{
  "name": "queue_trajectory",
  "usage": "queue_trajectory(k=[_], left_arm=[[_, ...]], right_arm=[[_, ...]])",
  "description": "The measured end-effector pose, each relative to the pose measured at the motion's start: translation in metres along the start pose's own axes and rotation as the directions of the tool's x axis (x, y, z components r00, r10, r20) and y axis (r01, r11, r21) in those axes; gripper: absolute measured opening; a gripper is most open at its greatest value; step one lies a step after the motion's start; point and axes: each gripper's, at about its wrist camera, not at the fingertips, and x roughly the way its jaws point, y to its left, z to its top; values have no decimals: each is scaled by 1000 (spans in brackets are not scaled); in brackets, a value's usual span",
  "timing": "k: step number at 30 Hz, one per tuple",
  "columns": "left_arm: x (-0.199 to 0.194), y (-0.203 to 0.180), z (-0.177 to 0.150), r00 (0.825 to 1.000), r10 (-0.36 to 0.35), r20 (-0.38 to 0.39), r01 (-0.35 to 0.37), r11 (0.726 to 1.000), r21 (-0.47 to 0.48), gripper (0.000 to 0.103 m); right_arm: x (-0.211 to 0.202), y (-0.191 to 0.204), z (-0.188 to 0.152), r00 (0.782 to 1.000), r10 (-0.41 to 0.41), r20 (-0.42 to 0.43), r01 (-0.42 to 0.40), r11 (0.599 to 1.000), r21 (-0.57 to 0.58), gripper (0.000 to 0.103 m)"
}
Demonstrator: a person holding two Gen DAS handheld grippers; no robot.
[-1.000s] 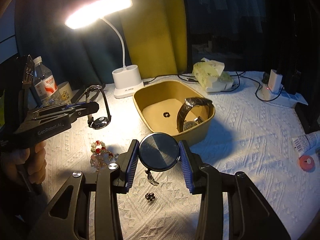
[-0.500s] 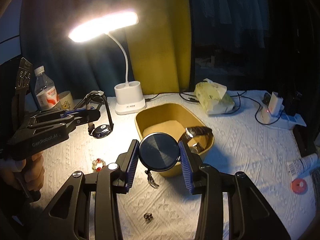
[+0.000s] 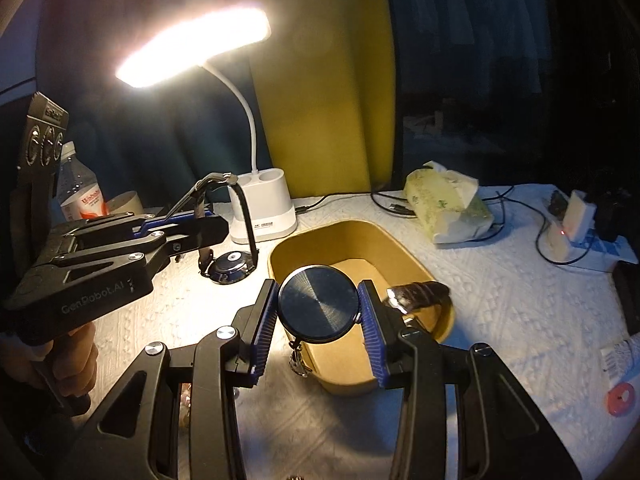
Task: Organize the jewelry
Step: 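Release the pocket watch into the yellow tray with the right tool while the left releases the black watch there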
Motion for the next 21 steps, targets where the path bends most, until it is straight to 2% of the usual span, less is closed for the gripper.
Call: queue_trajectory(k=[10, 11, 14, 21], left_arm=[[16, 6, 5, 1000, 7, -8, -7, 1000, -10, 14], [19, 6, 5, 1000, 5, -10, -6, 1000, -10, 14], [24, 2, 5, 1000, 1, -16, -1, 1000, -3, 14], [31, -5, 7, 1000, -5, -15, 5, 1000, 11, 14]], right_arm=[[32, -1, -6, 995, 68, -74, -68, 998, -7, 41], [32, 0, -7, 995, 71, -73, -72, 997, -13, 43], [28, 0, -6, 997, 58, -57, -60, 998, -20, 68], [14, -4, -5, 999, 44, -25, -44, 999, -5, 69]])
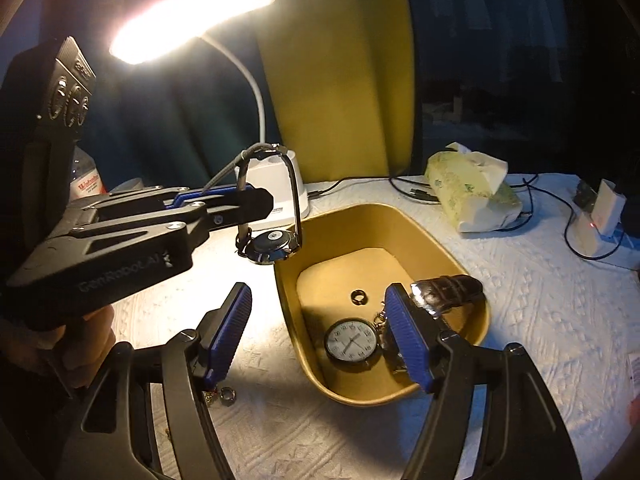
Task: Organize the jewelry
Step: 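Release the pocket watch into the yellow tray with the right tool while the left releases the black watch there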
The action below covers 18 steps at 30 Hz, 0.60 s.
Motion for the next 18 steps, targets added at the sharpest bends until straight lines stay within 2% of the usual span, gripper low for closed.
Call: queue_trajectory(k=[6, 11, 14, 16, 18], left_arm=[[16, -5, 5, 1000, -1, -17, 1, 1000, 12, 14], [38, -1, 9, 997, -5, -79, 3, 1000, -19, 15], [45, -3, 8, 994, -7, -108, 7, 1000, -7, 26], [42, -6, 8, 995, -4, -101, 4, 1000, 7, 44], [38, -8, 8, 995, -10, -100, 11, 1000, 7, 48]], right_arm=[[-8, -6, -1, 1000, -26, 10, 26, 1000, 8, 69], [-15, -16, -3, 998, -51, 20, 51, 998, 27, 69], [-18, -20, -4, 997, -68, 21, 67, 997, 39, 69], [-20, -22, -6, 997, -81, 20, 80, 996, 43, 69], [-22, -23, -8, 996, -87, 14, 87, 995, 47, 69]])
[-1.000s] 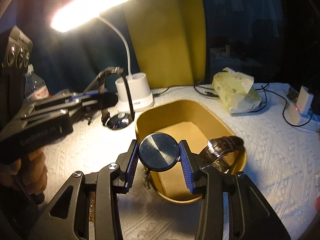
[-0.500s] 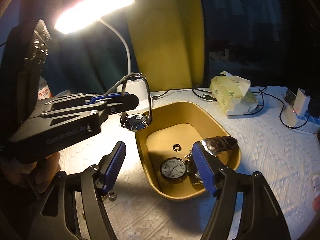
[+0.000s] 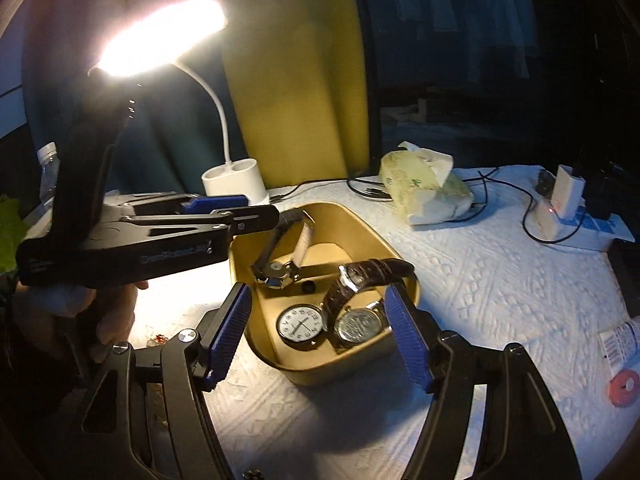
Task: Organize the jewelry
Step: 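Release the pocket watch into the yellow tray with the right tool while the left releases the black watch there, then grasp the small black bead cluster with the right tool while the left tool grasps the beaded bracelet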
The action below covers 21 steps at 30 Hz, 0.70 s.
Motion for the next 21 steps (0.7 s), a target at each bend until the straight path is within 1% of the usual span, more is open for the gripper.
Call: queue_trajectory(k=[3, 12, 21], left_arm=[[-6, 0, -2, 1000, 2, 0, -2, 1000, -9, 50], [-35, 6, -12, 1000, -1, 21, 2, 999, -42, 51], [-72, 8, -32, 998, -9, 54, 13, 997, -70, 51]], right_arm=[[-4, 0, -3, 1000, -8, -7, 8, 1000, 4, 69], [-18, 6, -15, 999, -34, -24, 34, 999, 16, 69], [-35, 15, -36, 996, -67, -60, 69, 997, 19, 69]])
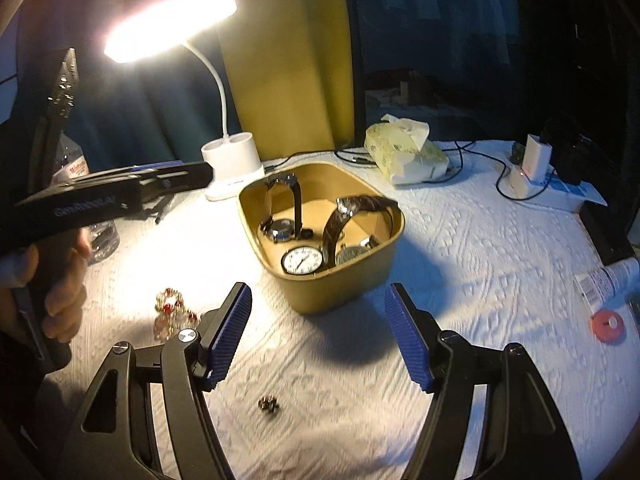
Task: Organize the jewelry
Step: 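Grasp the small black bead cluster with the right tool while the left tool grasps the beaded bracelet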
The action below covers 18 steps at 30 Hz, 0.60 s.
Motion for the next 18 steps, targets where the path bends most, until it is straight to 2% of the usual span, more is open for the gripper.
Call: queue_trajectory(k=[15, 16, 18], left_arm=[[-36, 15, -49, 999, -12, -29, 10, 998, -65, 51], [-37, 16, -51, 999, -14, -33, 12, 998, -68, 51], [-39, 18, -58, 999, -19, -42, 16, 997, -74, 51]], right_arm=[[-9, 21, -28, 996, -44, -84, 41, 999, -36, 68], [-8, 23, -30, 995, -43, -92, 39, 998, -41, 67], [-6, 26, -34, 993, -41, -108, 37, 998, -47, 59]])
